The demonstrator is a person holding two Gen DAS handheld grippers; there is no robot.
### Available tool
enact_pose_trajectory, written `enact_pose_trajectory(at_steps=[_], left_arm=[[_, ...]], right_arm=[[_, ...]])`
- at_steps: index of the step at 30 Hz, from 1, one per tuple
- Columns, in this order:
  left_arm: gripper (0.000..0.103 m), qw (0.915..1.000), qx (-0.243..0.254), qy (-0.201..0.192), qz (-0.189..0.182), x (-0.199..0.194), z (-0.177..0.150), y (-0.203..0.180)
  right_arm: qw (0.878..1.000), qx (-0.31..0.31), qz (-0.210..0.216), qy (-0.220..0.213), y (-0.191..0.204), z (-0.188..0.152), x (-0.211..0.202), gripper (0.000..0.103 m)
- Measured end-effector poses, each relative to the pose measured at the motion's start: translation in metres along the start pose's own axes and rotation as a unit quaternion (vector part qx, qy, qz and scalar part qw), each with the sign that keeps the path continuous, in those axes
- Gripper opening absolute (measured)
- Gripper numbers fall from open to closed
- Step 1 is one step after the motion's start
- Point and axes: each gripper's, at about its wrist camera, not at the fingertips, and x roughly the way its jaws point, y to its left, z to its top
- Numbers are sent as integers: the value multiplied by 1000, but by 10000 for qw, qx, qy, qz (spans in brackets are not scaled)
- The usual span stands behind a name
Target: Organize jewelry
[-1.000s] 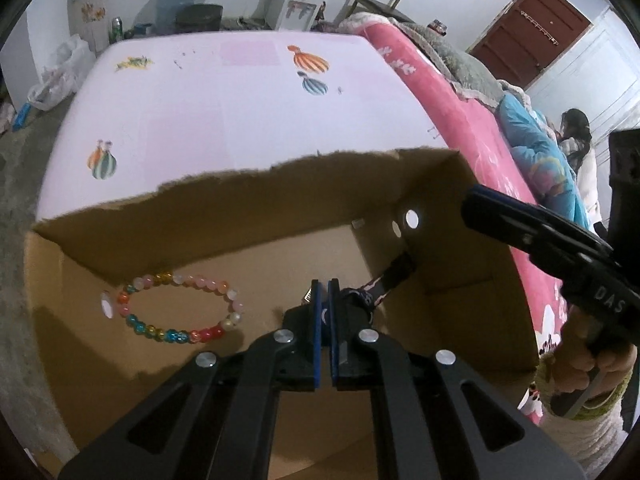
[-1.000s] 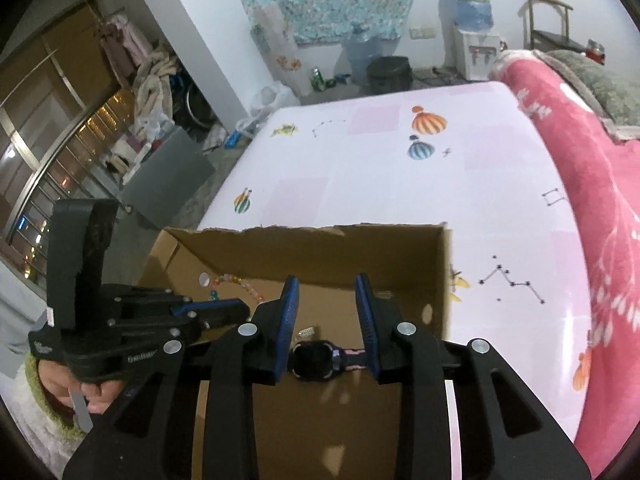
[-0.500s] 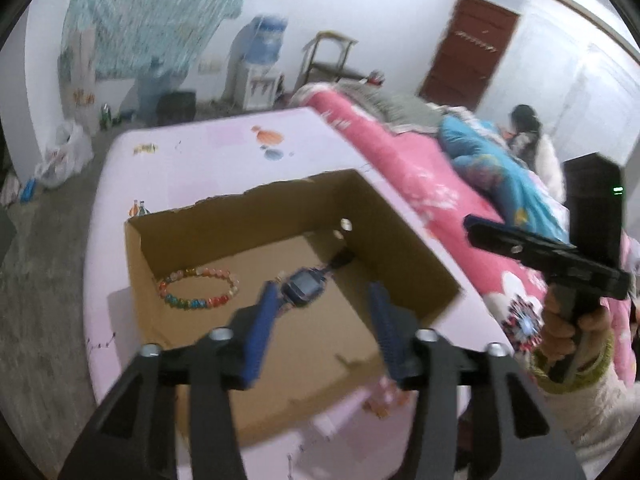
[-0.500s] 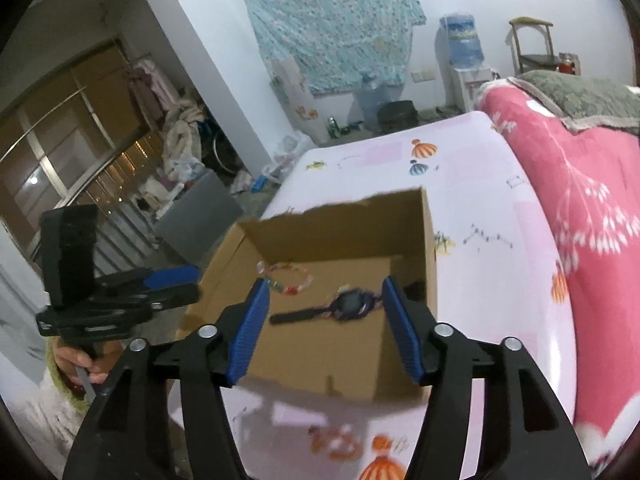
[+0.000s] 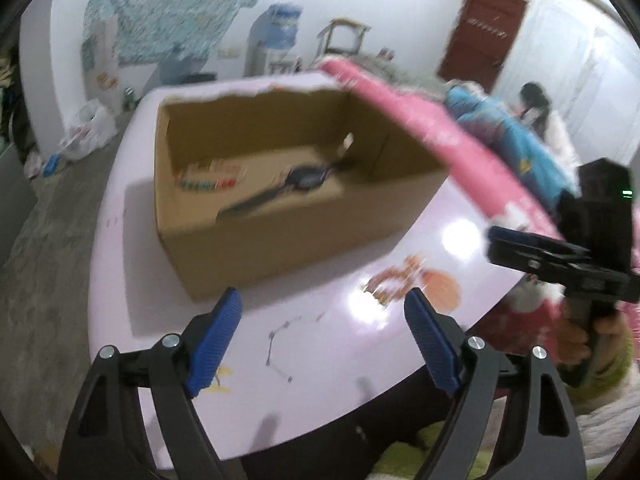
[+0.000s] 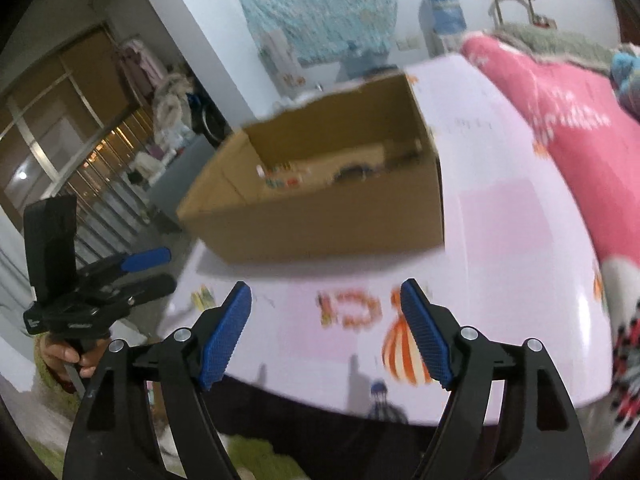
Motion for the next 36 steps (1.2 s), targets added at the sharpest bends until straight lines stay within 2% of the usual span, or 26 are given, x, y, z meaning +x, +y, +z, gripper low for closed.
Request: enact_pose_trajectory(at_steps=[7, 11, 16, 23, 29, 36], left_arm=[[81, 9992, -11, 160, 365, 40, -30, -9], [81, 9990, 201, 133, 369, 56, -34, -18], [75, 9986, 468, 139, 199, 71, -32, -32], [74, 9959, 835, 165, 296, 88, -30, -47], [74, 9959, 854, 175, 236, 92, -31, -48], [74, 9961, 850, 107, 224, 85, -36, -42]], right_arm=[[9975, 231, 54, 659, -5, -34, 34, 72], [9977, 34, -194, 642, -3, -33, 43, 56], [9979, -164, -471, 417, -3, -26, 44, 43], [9982, 286, -282, 445, -16, -23, 55, 22], [9967, 449, -482, 478, -15, -15, 70, 18], [9915, 10, -1113, 668, -3, -15, 92, 14]])
